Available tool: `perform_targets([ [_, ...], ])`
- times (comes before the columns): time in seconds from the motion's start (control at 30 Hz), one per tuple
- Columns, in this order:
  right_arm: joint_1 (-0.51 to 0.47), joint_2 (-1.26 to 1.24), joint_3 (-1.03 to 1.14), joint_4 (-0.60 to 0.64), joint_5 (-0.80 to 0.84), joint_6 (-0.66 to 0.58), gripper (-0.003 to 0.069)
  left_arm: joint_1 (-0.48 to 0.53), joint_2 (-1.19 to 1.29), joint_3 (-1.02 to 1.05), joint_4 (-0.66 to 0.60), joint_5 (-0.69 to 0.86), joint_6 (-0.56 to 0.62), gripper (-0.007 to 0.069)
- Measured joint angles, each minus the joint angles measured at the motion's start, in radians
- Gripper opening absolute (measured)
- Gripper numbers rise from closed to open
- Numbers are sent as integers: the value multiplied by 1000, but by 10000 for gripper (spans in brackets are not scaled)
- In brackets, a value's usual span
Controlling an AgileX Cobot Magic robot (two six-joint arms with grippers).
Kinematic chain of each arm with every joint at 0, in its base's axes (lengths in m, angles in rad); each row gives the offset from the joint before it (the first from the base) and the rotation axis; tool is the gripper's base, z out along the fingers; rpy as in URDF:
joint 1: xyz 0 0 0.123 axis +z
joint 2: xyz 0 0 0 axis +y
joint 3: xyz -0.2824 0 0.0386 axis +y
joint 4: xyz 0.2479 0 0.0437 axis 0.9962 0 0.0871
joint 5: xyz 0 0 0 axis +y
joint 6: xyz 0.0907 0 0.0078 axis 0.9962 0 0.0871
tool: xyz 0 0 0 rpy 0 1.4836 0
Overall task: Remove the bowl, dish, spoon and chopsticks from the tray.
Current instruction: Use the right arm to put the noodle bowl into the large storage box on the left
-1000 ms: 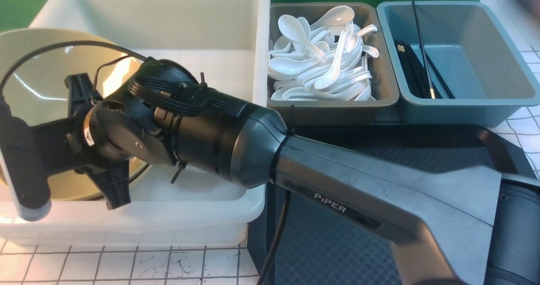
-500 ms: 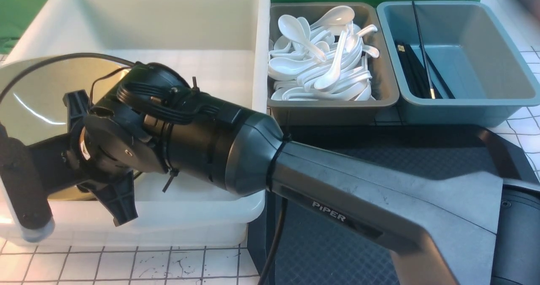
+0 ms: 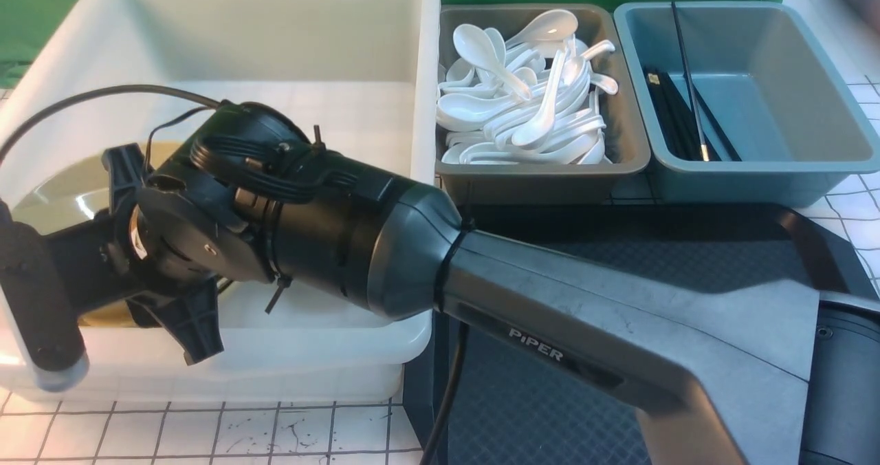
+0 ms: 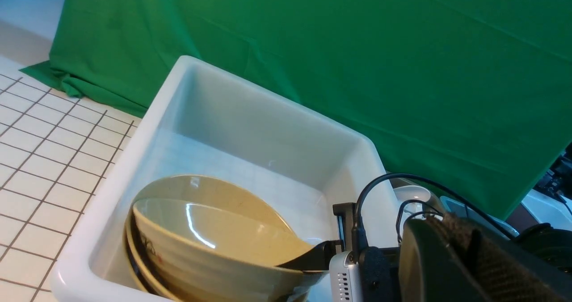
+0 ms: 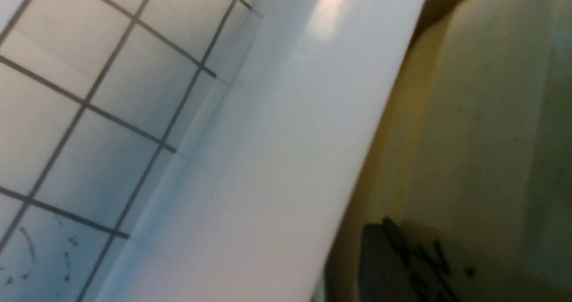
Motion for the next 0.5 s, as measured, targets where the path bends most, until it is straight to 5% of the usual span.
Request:
perform_targets([
  [0.2,0,-11,-5,-11,46,52,450,0,0,0,0,0,0,-1],
  [0.5,19,-110,-66,-15,290,142,465,0,0,0,-1,-12,1,-1],
])
